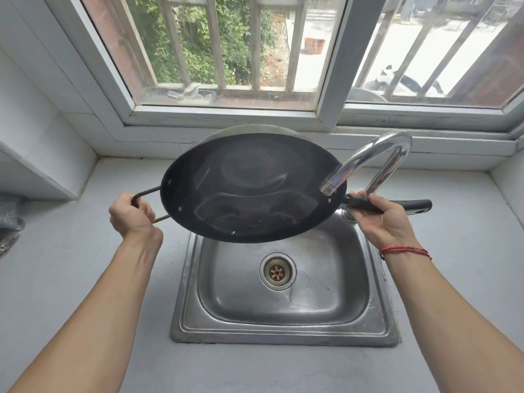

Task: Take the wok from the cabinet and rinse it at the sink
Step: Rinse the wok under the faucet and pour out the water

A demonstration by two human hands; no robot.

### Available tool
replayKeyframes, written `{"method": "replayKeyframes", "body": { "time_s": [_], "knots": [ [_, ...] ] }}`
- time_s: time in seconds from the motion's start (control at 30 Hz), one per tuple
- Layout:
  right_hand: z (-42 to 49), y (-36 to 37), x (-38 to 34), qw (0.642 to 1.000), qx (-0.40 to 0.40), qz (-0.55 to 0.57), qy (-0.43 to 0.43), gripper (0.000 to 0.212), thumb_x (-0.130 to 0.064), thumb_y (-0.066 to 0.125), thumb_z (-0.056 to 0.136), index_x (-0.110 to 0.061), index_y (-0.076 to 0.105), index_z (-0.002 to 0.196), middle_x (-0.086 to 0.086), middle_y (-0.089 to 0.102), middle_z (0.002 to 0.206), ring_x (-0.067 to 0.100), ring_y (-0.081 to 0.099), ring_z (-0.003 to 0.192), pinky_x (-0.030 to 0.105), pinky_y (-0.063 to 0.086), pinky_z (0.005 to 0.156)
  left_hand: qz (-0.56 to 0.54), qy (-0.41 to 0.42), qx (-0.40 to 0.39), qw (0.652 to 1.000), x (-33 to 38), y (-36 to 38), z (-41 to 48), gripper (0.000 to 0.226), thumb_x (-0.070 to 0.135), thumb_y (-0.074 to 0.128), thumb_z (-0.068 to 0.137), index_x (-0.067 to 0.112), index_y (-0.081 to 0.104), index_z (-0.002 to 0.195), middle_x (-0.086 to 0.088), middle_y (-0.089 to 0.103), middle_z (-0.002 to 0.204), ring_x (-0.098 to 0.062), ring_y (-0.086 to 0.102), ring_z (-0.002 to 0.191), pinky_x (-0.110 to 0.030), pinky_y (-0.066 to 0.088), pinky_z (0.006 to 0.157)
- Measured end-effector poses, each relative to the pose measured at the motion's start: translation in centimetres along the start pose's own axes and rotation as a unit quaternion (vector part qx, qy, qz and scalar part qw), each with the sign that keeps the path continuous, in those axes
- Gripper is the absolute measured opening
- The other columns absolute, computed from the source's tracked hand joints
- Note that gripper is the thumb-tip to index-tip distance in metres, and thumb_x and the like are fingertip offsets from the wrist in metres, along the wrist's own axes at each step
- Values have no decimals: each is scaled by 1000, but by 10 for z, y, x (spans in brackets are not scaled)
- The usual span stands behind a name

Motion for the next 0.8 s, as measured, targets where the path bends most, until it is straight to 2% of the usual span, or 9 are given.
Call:
{"method": "replayKeyframes", "body": {
  "time_s": [0.07, 0.13, 0.27, 0.43, 0.8],
  "knots": [
    [4, 1, -3, 1000, -2, 8, -12, 92, 10, 89, 6, 1, 54, 90, 14, 64, 77, 29, 72, 70, 51, 60, 69, -21, 6, -5, 1000, 1, 2, 0, 32, 4, 36, 76, 19, 24, 51, 4, 22, 41, -16, 16, 45, -29, 13, 46],
    [5, 3, -4, 1000, -1, 3, -17, 89, 10, 89, 7, 1, 55, 88, 14, 64, 77, 30, 72, 72, 52, 60, 68, -31, 7, -14, 999, 1, 4, 0, 39, 2, 34, 78, 21, 25, 45, 4, 21, 40, -16, 15, 44, -29, 13, 46],
    [1, 12, -7, 1000, -14, -11, -18, 61, 11, 83, 36, 1, 56, 90, 12, 65, 78, 31, 67, 91, 53, 56, 76, -51, 11, -32, 998, 3, 9, 3, 44, 1, 32, 79, 22, 23, 42, 4, 20, 40, -16, 15, 44, -28, 14, 48],
    [7, 12, -10, 999, -32, 30, -24, 81, 10, 91, 15, 2, 57, 88, 12, 65, 77, 29, 71, 77, 50, 48, 97, -68, 19, -47, 996, 5, 10, 6, 41, 0, 30, 80, 22, 22, 46, 3, 20, 39, -16, 14, 44, -28, 15, 52],
    [10, 18, -7, 997, -46, 57, -25, 84, 13, 90, 14, 0, 54, 88, 12, 63, 73, 28, 71, 70, 50, 48, 97, -73, 32, -50, 996, 10, 10, 12, 41, 0, 30, 79, 21, 23, 45, 2, 19, 39, -17, 13, 44, -29, 14, 50]
  ]
}}
Point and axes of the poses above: each hand's wrist, its own z-axis towards the middle knuckle, its own y-axis out of the palm, x = y × z, the point moved 7 cm from there along z, towards the middle knuckle
